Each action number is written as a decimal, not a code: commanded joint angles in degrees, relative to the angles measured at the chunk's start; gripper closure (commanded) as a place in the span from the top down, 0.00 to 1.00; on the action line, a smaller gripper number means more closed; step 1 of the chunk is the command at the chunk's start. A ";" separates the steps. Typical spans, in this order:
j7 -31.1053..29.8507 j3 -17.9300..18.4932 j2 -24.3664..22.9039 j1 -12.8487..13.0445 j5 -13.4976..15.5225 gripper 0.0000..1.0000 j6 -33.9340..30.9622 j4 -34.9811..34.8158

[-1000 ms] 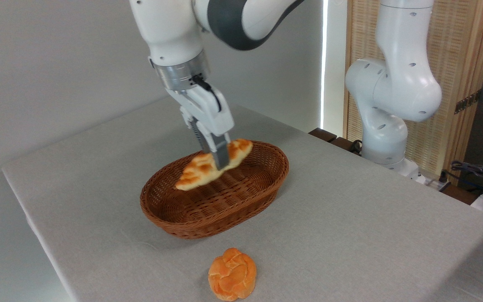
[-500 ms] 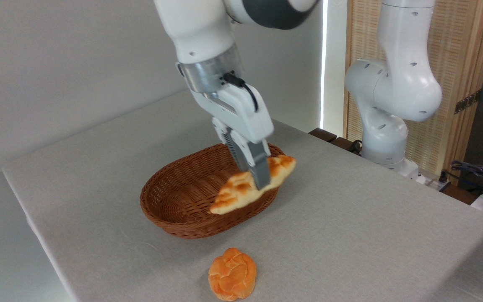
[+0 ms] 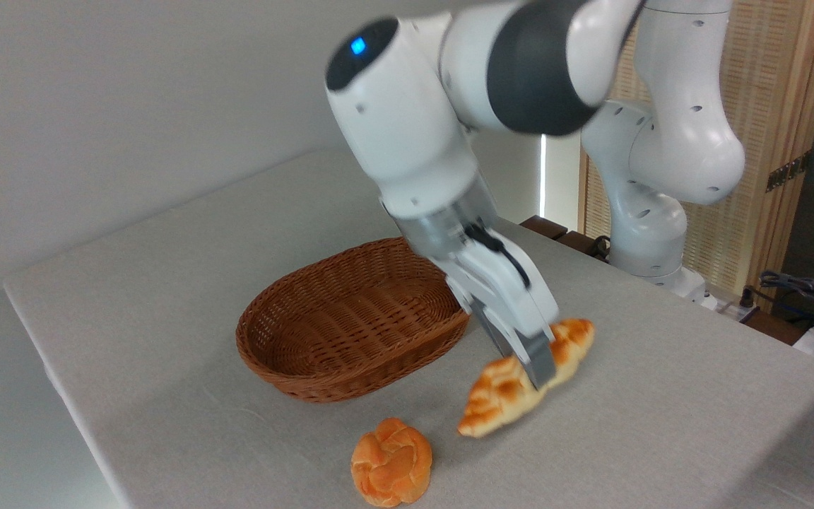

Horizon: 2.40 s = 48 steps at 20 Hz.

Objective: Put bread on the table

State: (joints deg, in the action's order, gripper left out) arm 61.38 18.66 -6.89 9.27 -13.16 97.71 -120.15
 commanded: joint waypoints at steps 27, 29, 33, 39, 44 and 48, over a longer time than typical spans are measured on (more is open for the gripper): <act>-6.45 1.56 1.26 1.01 4.90 1.00 3.81 -1.93; -6.71 1.38 1.00 1.01 4.99 1.00 3.37 -1.23; -6.63 -0.54 0.65 0.75 5.69 1.00 -0.13 4.99; -6.45 -1.69 -0.50 0.40 11.29 1.00 -2.26 14.04; -7.59 -4.15 -0.15 -2.75 19.05 1.00 -3.75 22.15; -9.17 -9.16 2.57 -6.46 19.67 1.00 -6.48 27.60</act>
State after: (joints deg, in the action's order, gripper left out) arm 54.62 13.99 -8.10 6.28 5.05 94.45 -98.75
